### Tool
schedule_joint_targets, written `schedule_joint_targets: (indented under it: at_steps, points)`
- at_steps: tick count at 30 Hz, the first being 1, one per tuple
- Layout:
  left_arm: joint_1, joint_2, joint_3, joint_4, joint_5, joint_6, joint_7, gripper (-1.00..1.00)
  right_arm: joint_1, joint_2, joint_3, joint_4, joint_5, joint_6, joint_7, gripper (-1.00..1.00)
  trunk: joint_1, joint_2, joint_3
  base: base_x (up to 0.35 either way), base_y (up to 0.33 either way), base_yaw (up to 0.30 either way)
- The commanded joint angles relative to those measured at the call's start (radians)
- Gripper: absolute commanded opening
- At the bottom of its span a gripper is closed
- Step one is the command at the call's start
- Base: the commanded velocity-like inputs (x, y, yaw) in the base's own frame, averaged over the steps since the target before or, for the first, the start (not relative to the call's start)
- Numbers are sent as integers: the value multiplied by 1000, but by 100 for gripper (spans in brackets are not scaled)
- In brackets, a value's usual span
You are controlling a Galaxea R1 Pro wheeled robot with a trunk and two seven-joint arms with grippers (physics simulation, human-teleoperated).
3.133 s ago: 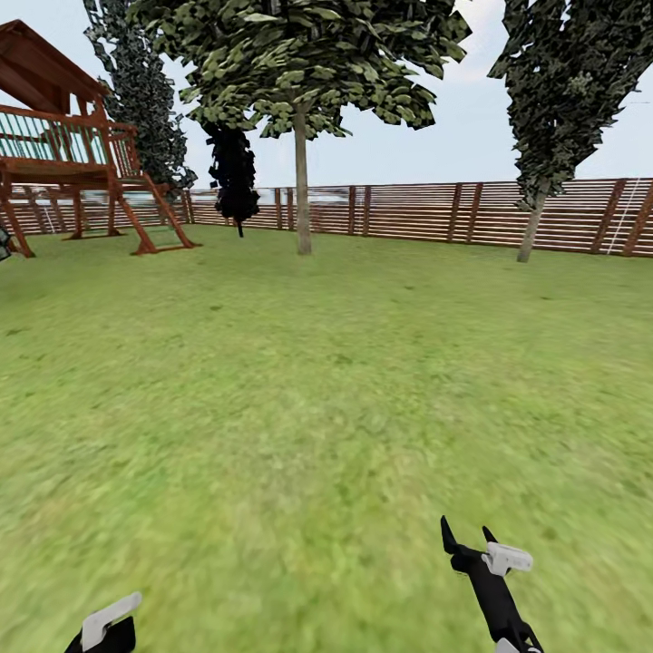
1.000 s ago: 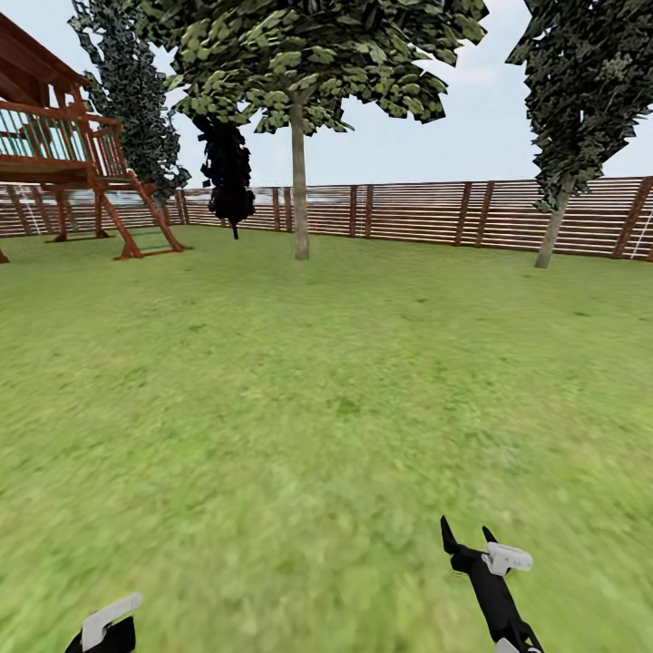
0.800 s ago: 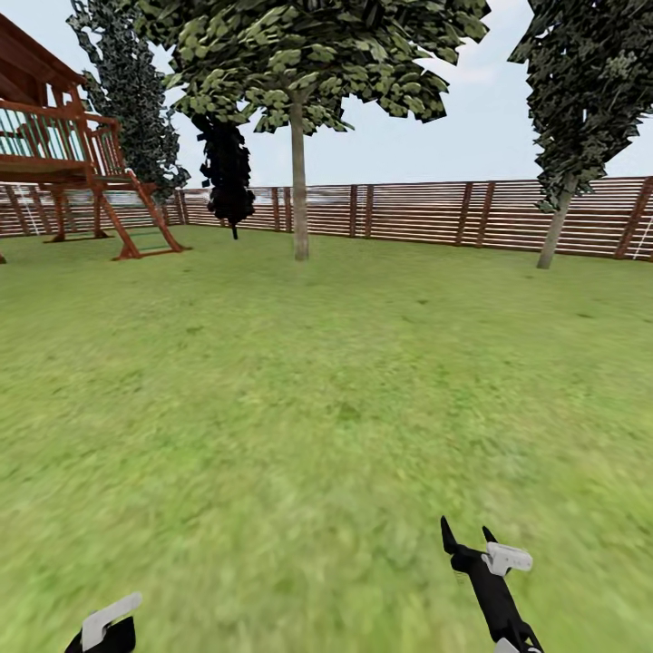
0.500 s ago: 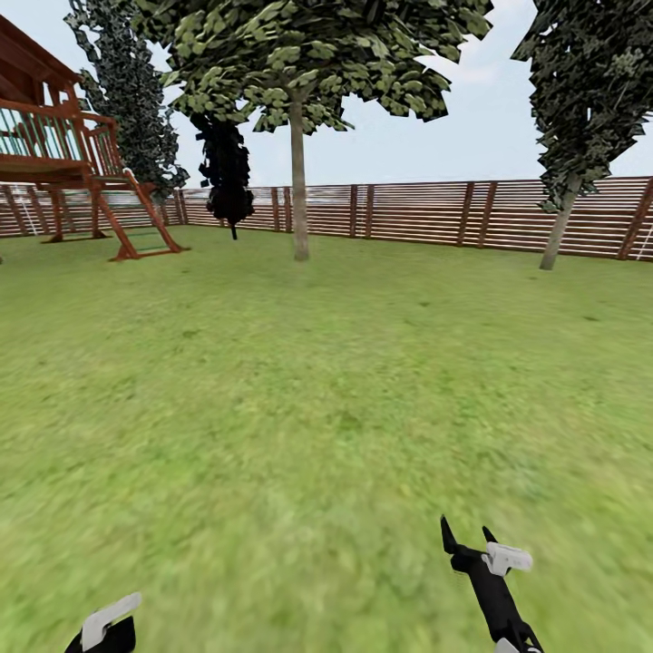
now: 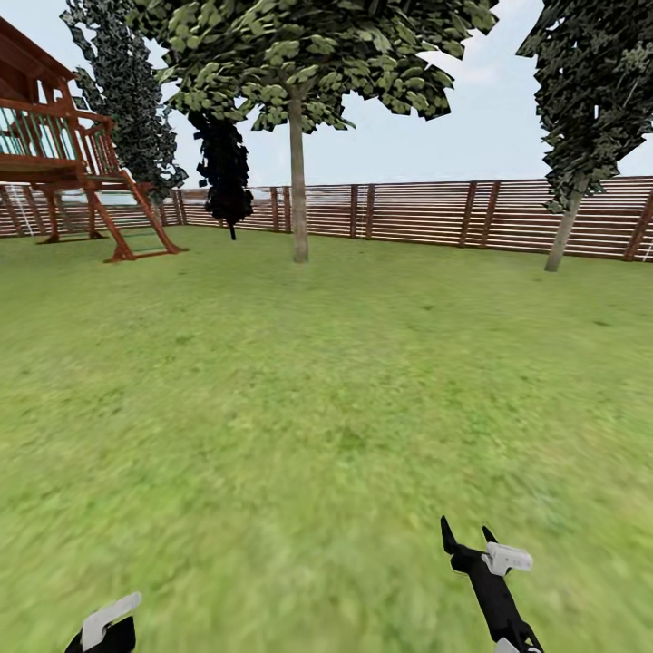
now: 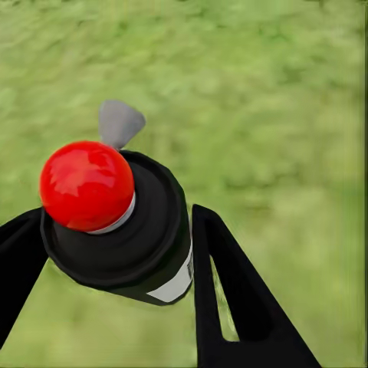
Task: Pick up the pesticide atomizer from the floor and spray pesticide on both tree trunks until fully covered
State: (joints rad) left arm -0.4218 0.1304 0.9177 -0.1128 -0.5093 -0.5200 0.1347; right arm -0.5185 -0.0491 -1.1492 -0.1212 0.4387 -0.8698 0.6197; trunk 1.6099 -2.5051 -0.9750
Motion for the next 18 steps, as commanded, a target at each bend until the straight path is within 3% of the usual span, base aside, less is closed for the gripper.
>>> schedule_joint_targets:
  at_steps: [1, 18]
  points:
    - [0, 0, 0, 0, 0, 0, 0, -100, 0, 0, 0, 0, 0, 0, 0, 100, 0, 0, 0, 331, 0, 0]
    - [0, 0, 0, 0, 0, 0, 0, -100, 0, 0, 0, 0, 0, 0, 0, 100, 0, 0, 0, 331, 0, 0]
